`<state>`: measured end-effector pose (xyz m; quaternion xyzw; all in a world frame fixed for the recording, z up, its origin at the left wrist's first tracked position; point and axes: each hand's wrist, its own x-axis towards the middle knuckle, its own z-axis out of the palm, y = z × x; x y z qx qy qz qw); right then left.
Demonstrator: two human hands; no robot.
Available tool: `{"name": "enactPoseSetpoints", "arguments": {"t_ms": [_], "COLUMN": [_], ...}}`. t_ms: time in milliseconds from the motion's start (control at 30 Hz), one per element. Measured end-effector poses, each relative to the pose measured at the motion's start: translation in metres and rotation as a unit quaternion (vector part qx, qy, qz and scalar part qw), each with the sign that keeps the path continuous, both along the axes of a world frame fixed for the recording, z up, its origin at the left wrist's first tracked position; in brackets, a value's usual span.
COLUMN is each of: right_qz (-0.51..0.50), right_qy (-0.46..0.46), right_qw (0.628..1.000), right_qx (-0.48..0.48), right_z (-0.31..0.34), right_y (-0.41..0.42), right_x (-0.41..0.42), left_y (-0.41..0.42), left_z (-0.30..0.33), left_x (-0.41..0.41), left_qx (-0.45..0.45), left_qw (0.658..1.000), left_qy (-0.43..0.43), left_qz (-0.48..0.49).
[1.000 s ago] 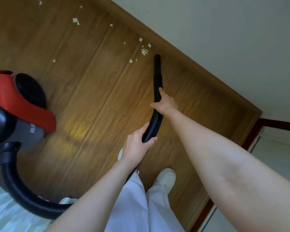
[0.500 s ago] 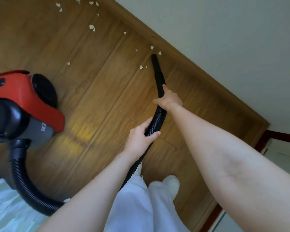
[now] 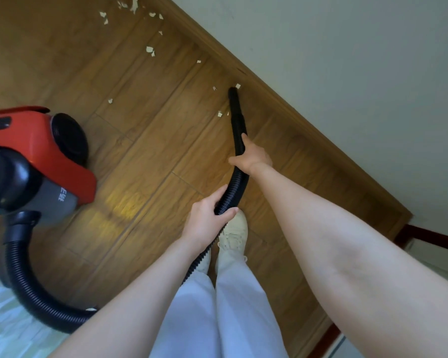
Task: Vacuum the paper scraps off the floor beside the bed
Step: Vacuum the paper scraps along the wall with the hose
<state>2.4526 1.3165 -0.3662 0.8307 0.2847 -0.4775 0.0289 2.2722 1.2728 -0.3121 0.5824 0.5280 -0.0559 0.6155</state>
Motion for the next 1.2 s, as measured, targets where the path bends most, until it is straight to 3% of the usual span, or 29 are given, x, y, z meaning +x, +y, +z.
{"name": "enactPoseSetpoints", "arguments": {"t_ms": [167, 567, 833, 1200], "right_qz": [0.037, -0.035, 0.004, -0.038], "right_qy": [0.001, 0.0, 0.014, 0.016], "right_qw": [0.999, 0.999, 1.0, 0.998], "right_qx": [-0.008, -0.03, -0.017, -0.05], "right_z": [-0.002, -0.003, 0.001, 0.008], "right_y": [0.017, -0.005, -0.008, -0.094], "right_x": [-0.002, 0.033, -0.005, -0.06], "left_y": [0.006, 0.005, -0.005, -0.076], "left_z": [0.004, 0.004, 0.012, 0.028], "left_x": [0.002, 0.031, -0.001, -0.055], "left_qx": [0.007, -0.003, -0.002, -0.056], "left_qw": [1.0, 0.998, 1.0, 0.998], "left_qy": [0.015, 0.029, 0.022, 0.03], "left_qz": [0.017, -0.051, -0.014, -0.027]}}
